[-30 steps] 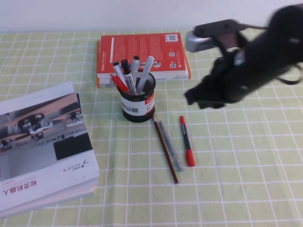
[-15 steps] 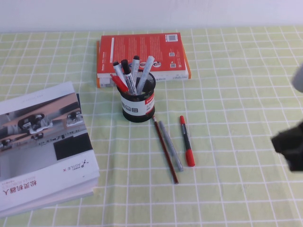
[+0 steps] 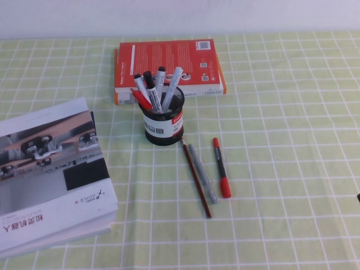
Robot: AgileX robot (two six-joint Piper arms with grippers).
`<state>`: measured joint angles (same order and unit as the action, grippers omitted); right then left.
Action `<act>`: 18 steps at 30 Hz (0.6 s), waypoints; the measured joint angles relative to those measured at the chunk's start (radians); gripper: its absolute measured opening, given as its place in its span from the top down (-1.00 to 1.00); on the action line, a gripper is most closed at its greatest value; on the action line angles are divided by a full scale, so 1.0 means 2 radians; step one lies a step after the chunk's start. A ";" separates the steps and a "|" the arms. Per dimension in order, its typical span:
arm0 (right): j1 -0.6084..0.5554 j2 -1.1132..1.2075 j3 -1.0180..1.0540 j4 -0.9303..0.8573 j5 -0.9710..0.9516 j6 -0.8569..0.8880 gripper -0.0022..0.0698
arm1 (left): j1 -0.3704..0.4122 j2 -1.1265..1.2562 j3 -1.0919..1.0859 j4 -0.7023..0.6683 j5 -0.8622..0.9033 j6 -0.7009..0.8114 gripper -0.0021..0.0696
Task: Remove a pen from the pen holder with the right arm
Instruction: 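Take a marker out of the pen holder and lay it on the table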
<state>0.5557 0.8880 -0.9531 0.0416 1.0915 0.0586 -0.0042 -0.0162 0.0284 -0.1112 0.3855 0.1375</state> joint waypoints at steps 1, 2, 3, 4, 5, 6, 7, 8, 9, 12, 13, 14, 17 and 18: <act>-0.004 -0.010 0.014 -0.003 -0.017 0.000 0.97 | 0.000 0.000 0.000 0.000 0.000 0.000 0.96; -0.013 -0.023 0.035 -0.006 -0.044 0.000 0.97 | 0.000 0.000 0.000 0.000 0.000 0.000 0.96; -0.025 -0.037 0.058 -0.006 -0.073 0.000 0.97 | 0.000 0.000 0.000 0.000 0.000 0.000 0.96; -0.040 -0.052 0.084 -0.001 -0.105 0.000 0.97 | 0.000 0.000 0.000 0.000 0.000 0.000 0.96; -0.058 -0.065 0.106 0.002 -0.138 0.000 0.97 | 0.000 0.000 0.000 0.000 0.000 0.000 0.96; -0.078 -0.081 0.135 0.009 -0.173 0.000 0.97 | 0.000 0.000 0.000 0.000 0.000 0.000 0.96; -0.097 -0.098 0.165 0.016 -0.208 0.000 0.97 | 0.000 0.000 0.000 0.000 0.000 0.000 0.96; -0.111 -0.112 0.196 0.023 -0.237 0.000 0.97 | 0.000 0.000 0.000 0.000 0.000 0.000 0.96; -0.125 -0.130 0.220 0.030 -0.266 0.000 0.97 | 0.000 0.000 0.000 0.000 0.000 0.000 0.96; -0.167 -0.184 0.306 0.057 -0.364 0.000 0.97 | 0.000 0.000 0.000 0.000 0.000 0.000 0.96; -0.176 -0.202 0.331 0.063 -0.391 0.000 0.97 | 0.000 0.000 0.000 0.000 0.000 0.000 0.96; -0.183 -0.219 0.355 0.067 -0.417 0.000 0.97 | 0.000 0.000 0.000 0.000 0.000 0.000 0.96; -0.193 -0.257 0.412 0.072 -0.473 0.000 0.97 | 0.000 0.000 0.000 0.000 0.000 0.000 0.96; -0.195 -0.270 0.429 0.073 -0.487 0.000 0.97 | 0.000 0.000 0.000 0.000 0.000 0.000 0.96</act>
<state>0.1656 0.3479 -0.0944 0.1872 0.1167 0.0586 -0.0042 -0.0162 0.0284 -0.1112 0.3855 0.1375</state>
